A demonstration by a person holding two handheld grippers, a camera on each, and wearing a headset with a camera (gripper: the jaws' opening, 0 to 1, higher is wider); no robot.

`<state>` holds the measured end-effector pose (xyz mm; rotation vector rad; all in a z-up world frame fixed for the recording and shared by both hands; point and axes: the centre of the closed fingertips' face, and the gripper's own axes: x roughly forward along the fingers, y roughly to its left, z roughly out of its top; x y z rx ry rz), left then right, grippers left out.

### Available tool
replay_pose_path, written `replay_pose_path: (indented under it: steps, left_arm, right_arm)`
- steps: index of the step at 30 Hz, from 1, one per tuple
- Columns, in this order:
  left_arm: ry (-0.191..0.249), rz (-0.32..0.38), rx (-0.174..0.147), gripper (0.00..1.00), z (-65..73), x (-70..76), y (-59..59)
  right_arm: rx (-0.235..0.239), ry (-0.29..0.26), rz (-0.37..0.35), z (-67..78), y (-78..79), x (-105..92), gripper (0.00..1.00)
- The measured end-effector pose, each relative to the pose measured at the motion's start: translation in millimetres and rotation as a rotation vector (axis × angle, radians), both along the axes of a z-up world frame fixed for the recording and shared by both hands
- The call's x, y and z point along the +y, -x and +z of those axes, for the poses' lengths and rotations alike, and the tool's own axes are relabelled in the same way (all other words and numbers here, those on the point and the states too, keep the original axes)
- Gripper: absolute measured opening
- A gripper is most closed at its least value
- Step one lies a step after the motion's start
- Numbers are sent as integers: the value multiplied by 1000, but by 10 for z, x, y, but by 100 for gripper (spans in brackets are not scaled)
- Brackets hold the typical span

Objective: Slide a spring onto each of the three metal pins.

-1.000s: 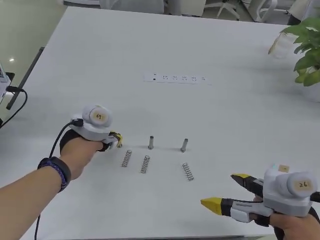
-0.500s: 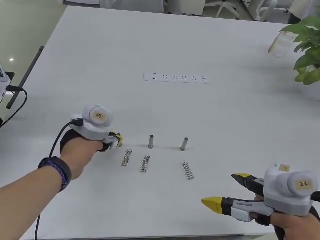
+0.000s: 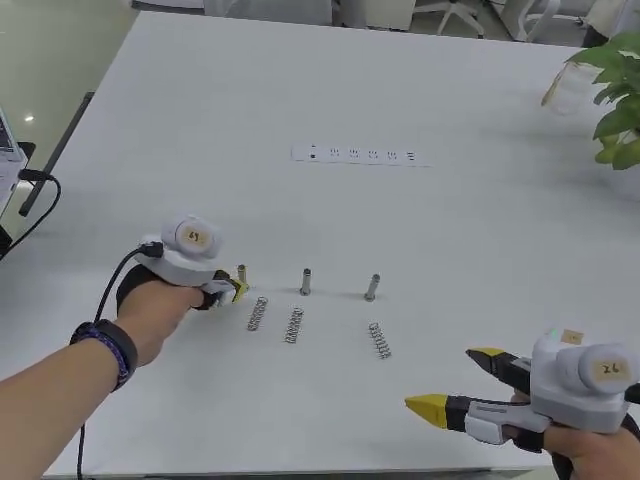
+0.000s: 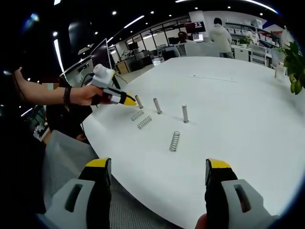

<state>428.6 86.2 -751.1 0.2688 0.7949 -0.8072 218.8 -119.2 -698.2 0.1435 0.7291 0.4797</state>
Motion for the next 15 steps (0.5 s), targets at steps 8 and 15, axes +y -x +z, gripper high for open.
replay_pose_path:
  steps: [8,15]
  left_arm:
    - [6,11,17,15,-30,108,122]
    - [11,2,6,19,22,170,208]
  right_arm:
    - [5,-6,8,-29,4,41,80]
    - [7,-9,11,-47,6,53,80]
